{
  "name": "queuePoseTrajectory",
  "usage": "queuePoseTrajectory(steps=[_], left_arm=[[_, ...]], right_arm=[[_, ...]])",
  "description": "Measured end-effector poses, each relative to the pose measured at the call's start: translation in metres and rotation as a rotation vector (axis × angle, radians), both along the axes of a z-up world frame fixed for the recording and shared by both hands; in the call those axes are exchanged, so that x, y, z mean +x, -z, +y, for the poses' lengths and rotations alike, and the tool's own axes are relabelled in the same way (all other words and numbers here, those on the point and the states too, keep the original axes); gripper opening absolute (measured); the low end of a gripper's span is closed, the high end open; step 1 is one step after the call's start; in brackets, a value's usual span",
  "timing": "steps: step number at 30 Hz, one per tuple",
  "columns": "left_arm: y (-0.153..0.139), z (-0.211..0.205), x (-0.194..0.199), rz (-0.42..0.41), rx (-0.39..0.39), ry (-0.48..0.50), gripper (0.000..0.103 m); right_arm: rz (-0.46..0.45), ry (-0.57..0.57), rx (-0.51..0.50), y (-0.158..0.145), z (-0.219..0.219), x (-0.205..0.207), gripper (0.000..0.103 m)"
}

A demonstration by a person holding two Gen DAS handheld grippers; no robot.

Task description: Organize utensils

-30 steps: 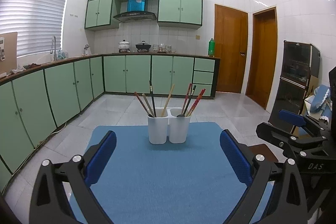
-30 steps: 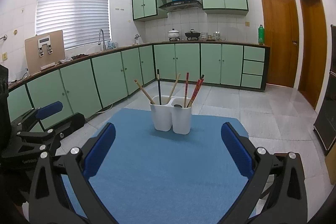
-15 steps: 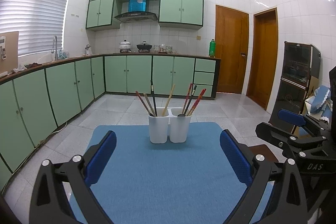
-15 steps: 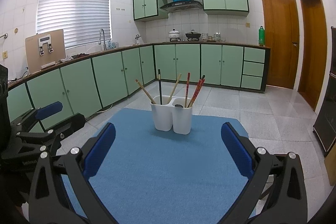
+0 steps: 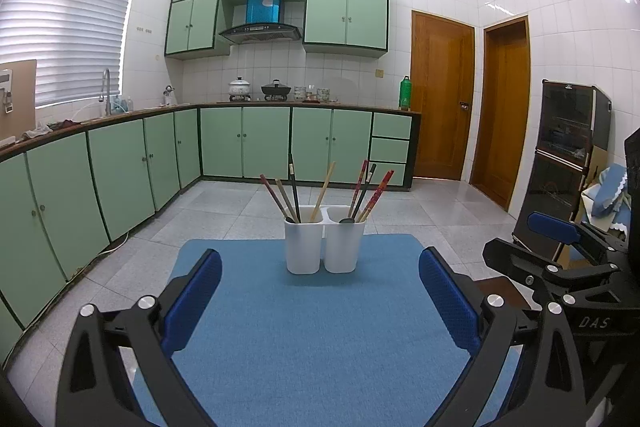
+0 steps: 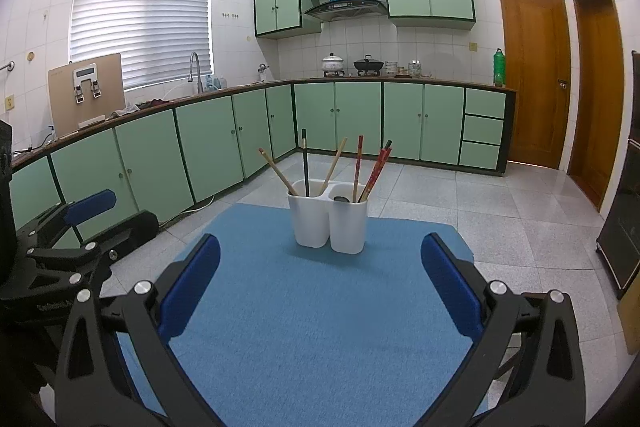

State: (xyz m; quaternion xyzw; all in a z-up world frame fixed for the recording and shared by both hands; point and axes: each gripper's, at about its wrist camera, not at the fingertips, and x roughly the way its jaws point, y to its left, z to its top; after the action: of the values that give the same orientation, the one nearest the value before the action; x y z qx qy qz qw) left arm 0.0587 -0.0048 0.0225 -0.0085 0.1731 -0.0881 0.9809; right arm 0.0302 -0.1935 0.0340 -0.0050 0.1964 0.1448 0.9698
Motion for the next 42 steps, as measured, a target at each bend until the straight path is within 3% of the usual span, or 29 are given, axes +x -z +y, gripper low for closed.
queuePoseTrajectory(steps=[42], left_arm=[[-0.0017, -0.0001, -0.0023, 0.003, 0.002, -0.007, 0.097]], right_arm=[[0.006, 0.000, -0.001, 0.0031, 0.0026, 0.0018, 0.098]])
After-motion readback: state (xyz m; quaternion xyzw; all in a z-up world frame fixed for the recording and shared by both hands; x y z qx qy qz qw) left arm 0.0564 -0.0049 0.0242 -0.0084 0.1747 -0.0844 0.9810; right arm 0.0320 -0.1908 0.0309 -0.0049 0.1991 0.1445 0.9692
